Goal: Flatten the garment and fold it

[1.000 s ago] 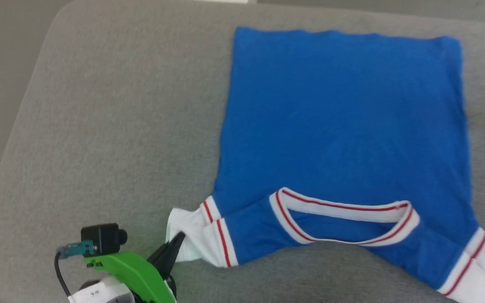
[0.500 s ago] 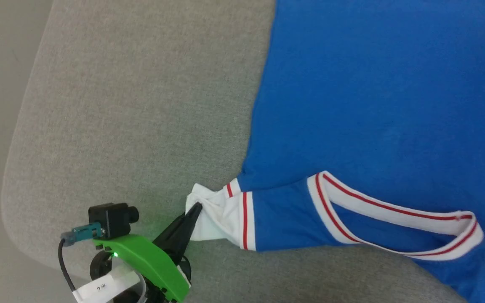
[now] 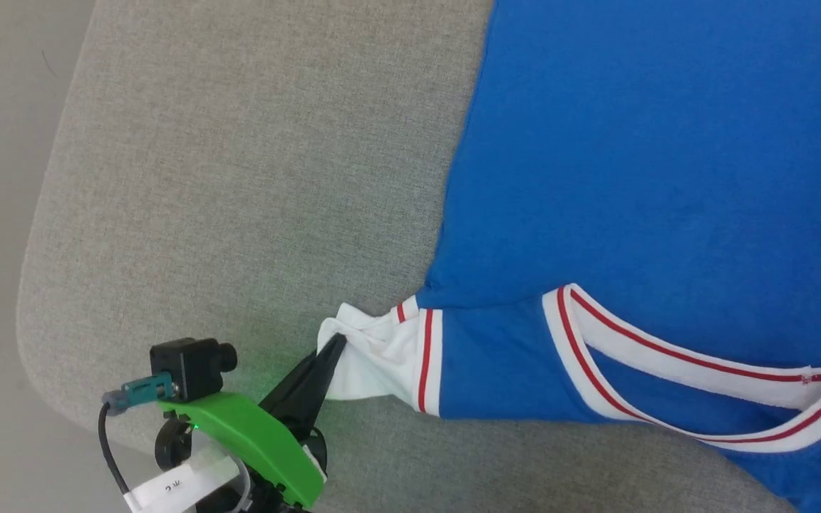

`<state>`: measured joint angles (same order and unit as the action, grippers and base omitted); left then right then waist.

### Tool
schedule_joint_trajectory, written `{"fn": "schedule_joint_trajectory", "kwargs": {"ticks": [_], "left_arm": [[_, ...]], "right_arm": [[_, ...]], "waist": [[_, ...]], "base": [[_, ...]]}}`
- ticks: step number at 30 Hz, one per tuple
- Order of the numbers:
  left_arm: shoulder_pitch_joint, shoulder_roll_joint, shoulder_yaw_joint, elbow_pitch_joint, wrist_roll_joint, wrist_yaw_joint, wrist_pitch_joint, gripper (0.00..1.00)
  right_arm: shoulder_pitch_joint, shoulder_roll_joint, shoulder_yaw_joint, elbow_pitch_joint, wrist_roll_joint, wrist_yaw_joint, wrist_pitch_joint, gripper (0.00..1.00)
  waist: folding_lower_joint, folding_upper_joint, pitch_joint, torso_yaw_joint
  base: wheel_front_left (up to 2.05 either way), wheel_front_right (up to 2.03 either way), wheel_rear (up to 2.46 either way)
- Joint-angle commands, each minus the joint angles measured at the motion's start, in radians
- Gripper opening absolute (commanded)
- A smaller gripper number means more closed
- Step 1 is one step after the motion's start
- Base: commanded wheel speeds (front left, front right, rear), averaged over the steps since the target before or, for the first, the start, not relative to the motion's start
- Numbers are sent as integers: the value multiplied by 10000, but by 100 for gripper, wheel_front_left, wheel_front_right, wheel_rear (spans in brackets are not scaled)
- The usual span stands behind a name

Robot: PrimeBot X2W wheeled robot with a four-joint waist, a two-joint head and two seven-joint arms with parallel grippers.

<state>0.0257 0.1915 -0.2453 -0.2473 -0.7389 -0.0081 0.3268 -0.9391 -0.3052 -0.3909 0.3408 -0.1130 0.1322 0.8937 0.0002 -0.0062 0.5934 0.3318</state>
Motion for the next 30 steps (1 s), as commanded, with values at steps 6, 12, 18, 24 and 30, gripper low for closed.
{"fn": "schedule_joint_trajectory", "kwargs": {"ticks": [6,12,18,24,30], "left_arm": [[131,94,55,389,-9,108,23,0],[537,296,156,405,-31,275,162,0],[1064,550,260,298,-70,469,390,0],[1499,719,268,92,-110,629,619,0],[1684,826,276,-106,-133,730,759,0]], "right_arm": [[1903,-596,763,-503,1018,-15,-4036,0],[4172,-257,340,-703,1530,-15,-6429,0],[6637,401,-689,-1574,1531,-15,-6141,0],[8866,1319,-1660,-2778,1453,-15,-3912,0],[10128,2081,-2122,-3430,1701,-15,-1542,0]], "waist": [[-2,62,-850,-256],[-2,62,-2043,-766],[-2,62,-3220,-1378],[-2,62,-3989,-1974],[-2,62,-4247,-2391]], "base": [[0,0,0],[0,0,0],[0,0,0],[0,0,0],[0,0,0]]}}
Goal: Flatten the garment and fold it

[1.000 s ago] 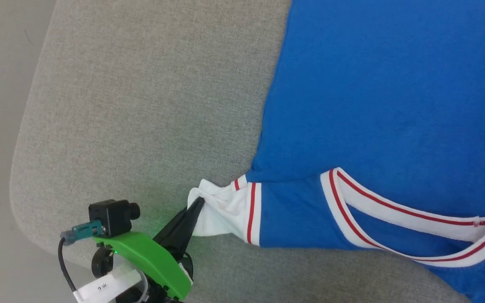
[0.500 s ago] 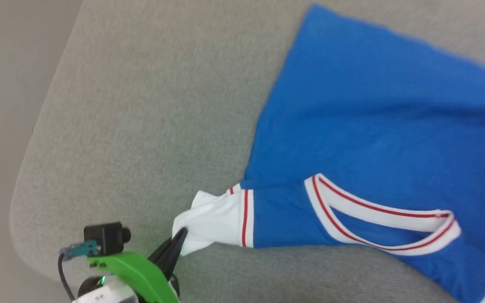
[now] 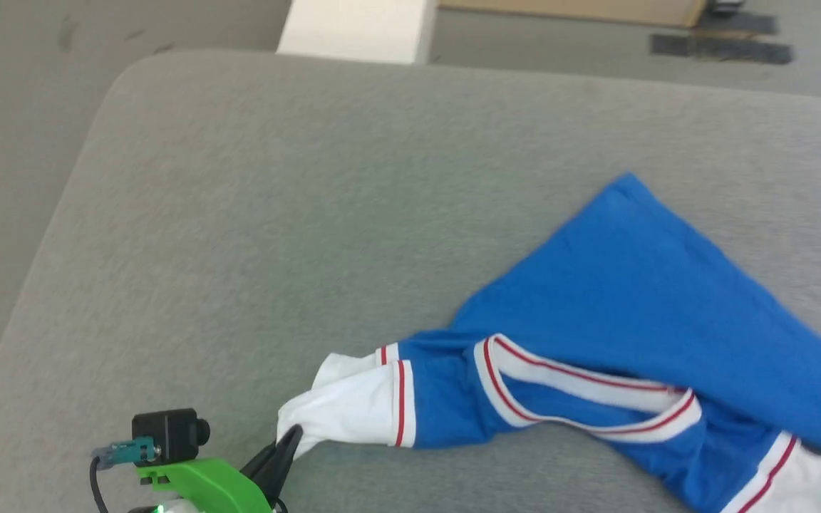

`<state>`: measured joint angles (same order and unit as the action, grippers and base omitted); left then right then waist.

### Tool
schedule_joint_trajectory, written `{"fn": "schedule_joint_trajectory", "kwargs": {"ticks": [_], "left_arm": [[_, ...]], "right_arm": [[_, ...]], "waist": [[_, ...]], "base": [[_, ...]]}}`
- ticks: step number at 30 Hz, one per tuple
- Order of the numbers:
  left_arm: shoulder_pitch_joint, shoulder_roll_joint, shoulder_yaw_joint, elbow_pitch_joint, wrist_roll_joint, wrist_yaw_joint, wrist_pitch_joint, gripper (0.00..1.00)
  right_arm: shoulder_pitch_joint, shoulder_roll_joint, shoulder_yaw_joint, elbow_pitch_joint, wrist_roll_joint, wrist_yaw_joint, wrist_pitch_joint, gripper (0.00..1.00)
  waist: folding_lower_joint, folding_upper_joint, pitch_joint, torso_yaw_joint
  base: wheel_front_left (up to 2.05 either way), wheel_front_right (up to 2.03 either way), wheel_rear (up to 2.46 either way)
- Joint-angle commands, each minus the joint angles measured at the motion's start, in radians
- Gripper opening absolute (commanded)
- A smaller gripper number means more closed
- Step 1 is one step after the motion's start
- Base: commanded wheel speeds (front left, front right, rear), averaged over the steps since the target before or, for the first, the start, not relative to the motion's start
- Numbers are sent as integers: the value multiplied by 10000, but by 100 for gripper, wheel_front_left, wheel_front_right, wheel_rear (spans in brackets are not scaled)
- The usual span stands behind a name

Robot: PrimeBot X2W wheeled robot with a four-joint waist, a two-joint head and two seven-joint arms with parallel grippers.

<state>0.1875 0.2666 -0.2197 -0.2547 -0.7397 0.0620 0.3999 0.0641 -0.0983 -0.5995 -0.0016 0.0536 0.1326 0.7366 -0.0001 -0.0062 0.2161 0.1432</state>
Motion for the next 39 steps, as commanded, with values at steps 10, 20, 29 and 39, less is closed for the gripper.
{"fn": "schedule_joint_trajectory", "kwargs": {"ticks": [10,20,29,39], "left_arm": [[58,167,27,-228,-122,135,141,0],[-17,184,-11,-271,-152,148,165,0],[-392,208,-78,-252,-144,46,173,0],[-930,36,-262,-4,-142,-149,15,0]], "right_arm": [[85,403,-132,520,636,-19,381,0],[-915,-407,1453,-287,1189,-19,-3040,100],[-3558,-2038,5070,897,1837,-19,-5153,100],[-6673,-3003,8140,4036,2564,-19,-3642,100]], "waist": [[1,62,-404,-821],[1,62,-385,-887],[1,62,72,-695],[1,62,874,102]], "base": [[0,0,0],[0,0,0],[0,0,0],[0,0,0]]}}
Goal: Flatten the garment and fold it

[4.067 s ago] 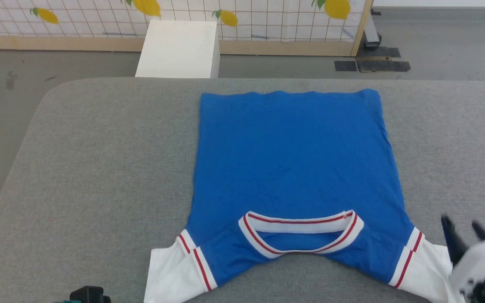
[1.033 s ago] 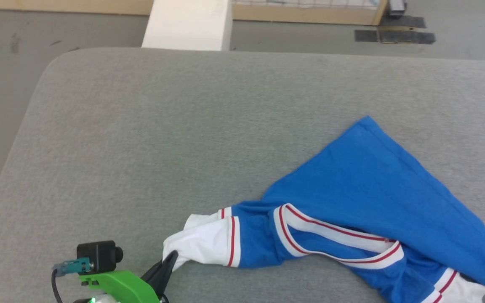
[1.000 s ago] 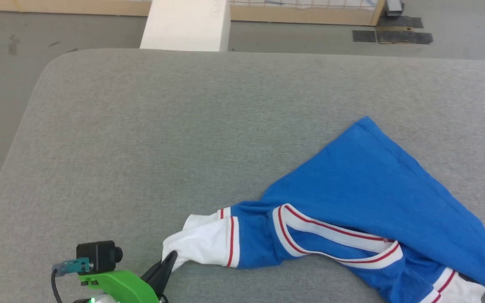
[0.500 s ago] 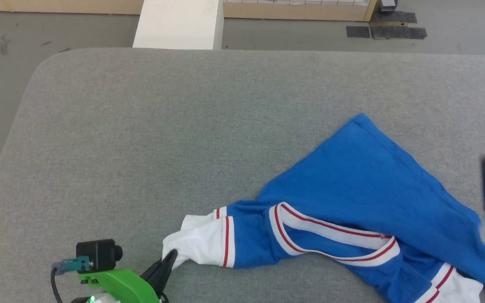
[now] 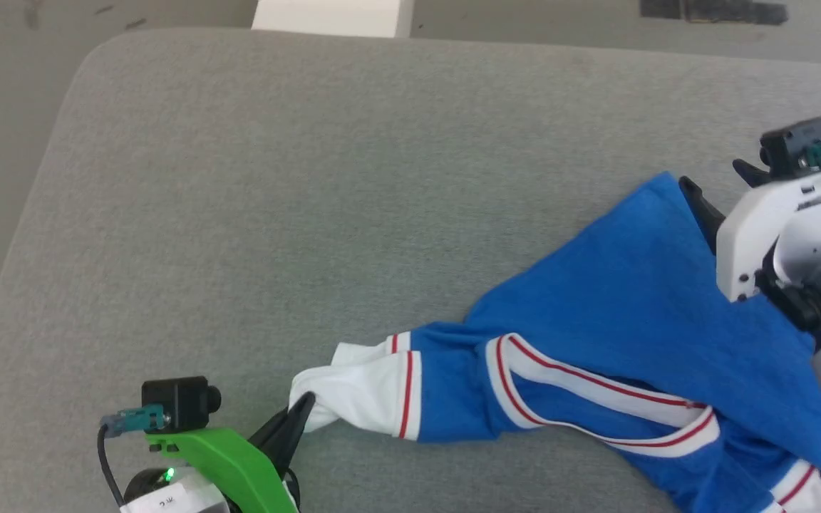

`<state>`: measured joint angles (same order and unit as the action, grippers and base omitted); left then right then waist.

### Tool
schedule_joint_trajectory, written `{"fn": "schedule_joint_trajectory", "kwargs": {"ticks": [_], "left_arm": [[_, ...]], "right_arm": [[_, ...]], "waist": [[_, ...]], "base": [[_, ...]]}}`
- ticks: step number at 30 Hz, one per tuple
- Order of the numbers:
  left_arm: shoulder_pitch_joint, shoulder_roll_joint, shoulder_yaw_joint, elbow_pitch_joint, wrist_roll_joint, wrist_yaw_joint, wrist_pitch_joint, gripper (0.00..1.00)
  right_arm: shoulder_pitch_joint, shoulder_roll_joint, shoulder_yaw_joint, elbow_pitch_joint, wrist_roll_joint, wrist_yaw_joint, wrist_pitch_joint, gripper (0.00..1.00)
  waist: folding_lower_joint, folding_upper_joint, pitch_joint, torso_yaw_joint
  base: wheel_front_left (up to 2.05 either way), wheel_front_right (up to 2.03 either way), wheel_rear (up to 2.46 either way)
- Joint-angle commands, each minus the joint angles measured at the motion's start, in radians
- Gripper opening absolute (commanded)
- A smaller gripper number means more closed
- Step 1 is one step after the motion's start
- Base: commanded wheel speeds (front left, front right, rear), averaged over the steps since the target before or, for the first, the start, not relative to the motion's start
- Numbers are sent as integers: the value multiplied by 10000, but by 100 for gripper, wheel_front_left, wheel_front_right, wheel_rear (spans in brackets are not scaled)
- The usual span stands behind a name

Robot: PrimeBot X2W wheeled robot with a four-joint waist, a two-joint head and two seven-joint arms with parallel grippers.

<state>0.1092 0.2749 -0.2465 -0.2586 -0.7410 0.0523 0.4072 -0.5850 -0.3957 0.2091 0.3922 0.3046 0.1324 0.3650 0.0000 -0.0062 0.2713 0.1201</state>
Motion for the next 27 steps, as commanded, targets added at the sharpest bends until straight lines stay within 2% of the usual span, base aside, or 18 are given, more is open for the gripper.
{"fn": "schedule_joint_trajectory", "kwargs": {"ticks": [1,8,18,19,20,21,23,25,27], "left_arm": [[-182,-62,-12,63,-125,-65,-74,0],[-403,-173,-113,238,-121,-169,-222,0],[-606,-275,-236,355,-126,-268,-354,0],[-611,-276,-238,364,-125,-268,-364,0],[-614,-279,-242,373,-125,-266,-373,0],[-616,-281,-244,380,-126,-265,-382,0],[-608,-283,-249,398,-132,-260,-395,0],[-590,-280,-251,428,-134,-250,-407,0],[-577,-275,-275,472,-131,-242,-397,0]], "right_arm": [[-393,-80,176,337,93,-17,319,100],[-1573,-195,649,1715,246,-17,2217,100],[-2266,132,82,2660,-208,-17,4193,100],[-2277,168,37,2718,-254,-17,4399,95],[-2285,190,-4,2781,-334,-17,4670,48],[-2278,206,2,2810,-388,-17,4892,28],[-2239,230,-13,2760,-452,-17,5219,0],[-2141,246,-54,2620,-486,-17,5312,0],[-1943,281,-245,2353,-486,-17,4923,0]], "waist": [[0,62,398,419],[0,62,780,872],[0,62,1160,1135],[0,62,1176,1136],[0,62,1192,1134],[0,62,1199,1130],[0,62,1192,1108],[0,62,1143,1074],[0,62,1018,1040]], "base": [[0,0,0],[0,0,0],[0,0,0],[0,0,0],[0,0,0],[0,0,0],[0,0,0],[0,0,0],[0,0,0]]}}
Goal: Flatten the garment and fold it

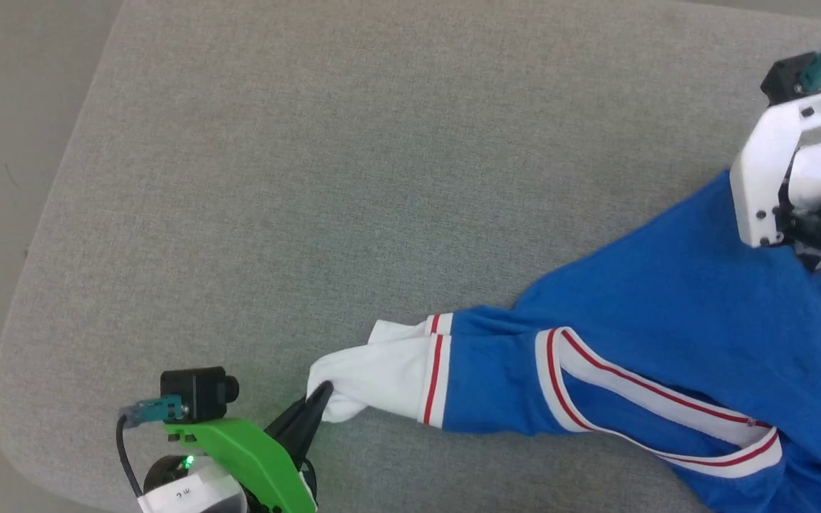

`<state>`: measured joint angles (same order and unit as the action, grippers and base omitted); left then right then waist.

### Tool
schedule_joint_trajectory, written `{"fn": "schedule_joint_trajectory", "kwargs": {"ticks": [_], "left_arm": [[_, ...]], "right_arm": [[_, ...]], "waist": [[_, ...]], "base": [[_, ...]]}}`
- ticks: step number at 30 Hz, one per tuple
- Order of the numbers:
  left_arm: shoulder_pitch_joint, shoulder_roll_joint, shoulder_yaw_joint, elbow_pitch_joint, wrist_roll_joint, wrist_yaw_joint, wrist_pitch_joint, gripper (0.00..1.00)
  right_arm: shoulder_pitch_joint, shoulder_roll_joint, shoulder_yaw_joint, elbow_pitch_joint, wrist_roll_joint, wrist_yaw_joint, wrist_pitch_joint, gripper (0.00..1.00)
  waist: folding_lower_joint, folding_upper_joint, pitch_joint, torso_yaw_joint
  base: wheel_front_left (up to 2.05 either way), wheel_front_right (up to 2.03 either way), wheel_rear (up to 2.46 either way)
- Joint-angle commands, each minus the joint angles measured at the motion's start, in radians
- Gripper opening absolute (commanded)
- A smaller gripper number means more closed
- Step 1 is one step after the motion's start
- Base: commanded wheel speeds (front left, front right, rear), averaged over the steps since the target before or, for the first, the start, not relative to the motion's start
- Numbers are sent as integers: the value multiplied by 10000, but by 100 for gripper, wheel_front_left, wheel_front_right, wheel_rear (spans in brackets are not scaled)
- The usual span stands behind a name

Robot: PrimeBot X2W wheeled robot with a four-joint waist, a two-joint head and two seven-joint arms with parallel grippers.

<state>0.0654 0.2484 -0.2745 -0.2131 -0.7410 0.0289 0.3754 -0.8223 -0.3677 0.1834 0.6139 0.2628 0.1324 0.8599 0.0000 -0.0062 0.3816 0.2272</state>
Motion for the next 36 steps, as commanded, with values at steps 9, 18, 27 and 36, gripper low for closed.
{"fn": "schedule_joint_trajectory", "kwargs": {"ticks": [9,18,27,36], "left_arm": [[159,103,65,67,-166,89,-88,0],[615,326,329,-154,-96,177,-383,0],[241,596,673,-233,431,-21,-1268,0],[-2408,1171,939,-372,1503,-608,-2216,0]], "right_arm": [[2543,245,-533,-1649,210,-17,-4748,0],[5477,878,-1558,-3404,335,-17,-7625,0],[7786,1273,-2898,-5435,209,-17,-7019,0],[6862,357,-3597,-7951,227,-17,-5263,0]], "waist": [[0,62,-1120,-506],[0,62,-2350,-1472],[0,62,-2966,-2164],[0,62,-3183,-2688]], "base": [[0,0,0],[0,0,0],[0,0,0],[0,0,0]]}}
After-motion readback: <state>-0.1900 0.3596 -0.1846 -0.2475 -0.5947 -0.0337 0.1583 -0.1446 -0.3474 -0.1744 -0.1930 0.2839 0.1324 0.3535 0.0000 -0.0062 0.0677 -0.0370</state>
